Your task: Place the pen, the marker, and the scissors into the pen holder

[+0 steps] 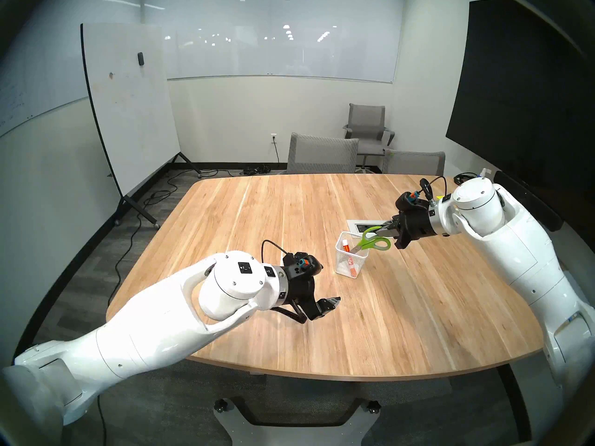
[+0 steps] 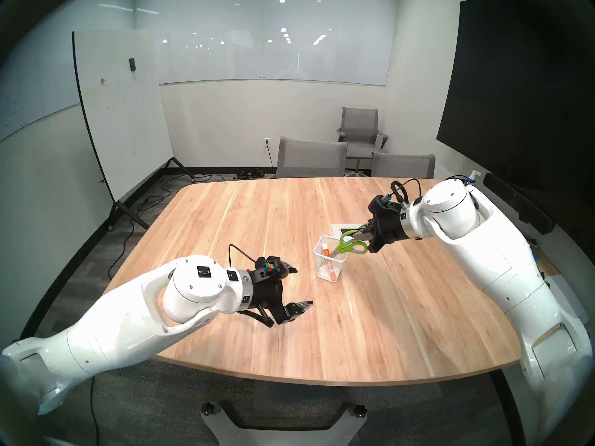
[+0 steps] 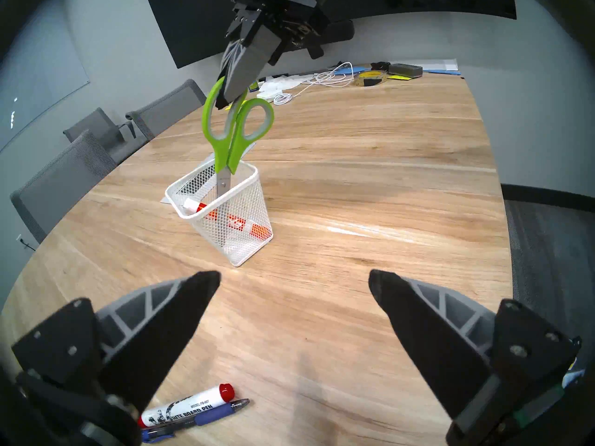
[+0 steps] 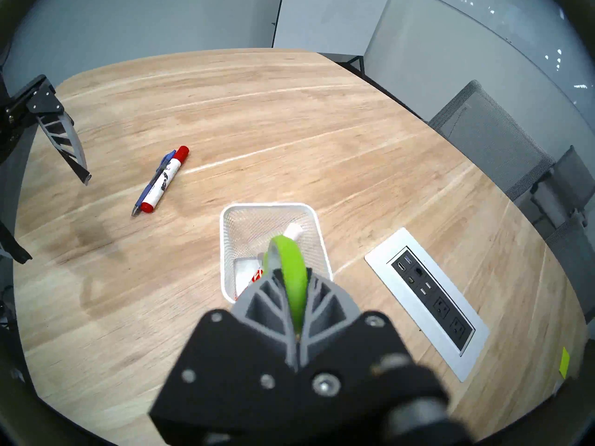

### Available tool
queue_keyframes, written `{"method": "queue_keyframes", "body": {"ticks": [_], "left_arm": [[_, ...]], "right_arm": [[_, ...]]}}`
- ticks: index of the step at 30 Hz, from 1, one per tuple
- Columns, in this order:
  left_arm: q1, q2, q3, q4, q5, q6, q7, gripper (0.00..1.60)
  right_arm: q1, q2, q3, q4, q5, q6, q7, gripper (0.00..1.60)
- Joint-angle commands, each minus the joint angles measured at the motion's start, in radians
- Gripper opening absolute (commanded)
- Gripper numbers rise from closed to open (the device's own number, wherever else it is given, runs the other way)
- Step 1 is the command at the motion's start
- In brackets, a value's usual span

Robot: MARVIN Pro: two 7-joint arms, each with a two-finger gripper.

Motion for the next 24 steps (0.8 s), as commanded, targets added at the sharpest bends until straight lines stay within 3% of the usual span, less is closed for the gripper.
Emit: {"method": "queue_keyframes", "body": {"ticks": [1,4,6,9,12,24], "left_arm": [[-0.01,0.001,-0.007,-0.017,0.001,-0.007,-0.003,1.6],[-0.011,0.002,-0.008,-0.018,0.0,-0.006,-0.003,1.6],[-0.011,0.002,-0.008,-0.019,-0.001,-0.006,-0.003,1.6],[-0.011,0.005,-0.008,-0.018,-0.001,-0.008,-0.003,1.6],[-0.011,0.006,-0.009,-0.017,-0.002,-0.011,-0.004,1.6],[-0.009,0.01,-0.008,-0.016,-0.005,-0.017,-0.003,1.6]], "right_arm": [[0.035,-0.008,0.005,-0.004,-0.006,0.002,0.005,0.0],[0.035,-0.01,0.005,-0.004,-0.01,0.004,0.012,0.0],[0.035,-0.011,0.005,-0.004,-0.014,0.004,0.017,0.36],[0.035,-0.013,0.007,-0.003,-0.019,0.006,0.022,0.43],[0.033,-0.015,0.008,-0.003,-0.024,0.007,0.026,0.61],[0.025,-0.013,0.016,-0.008,-0.028,0.008,0.035,0.75]]}}
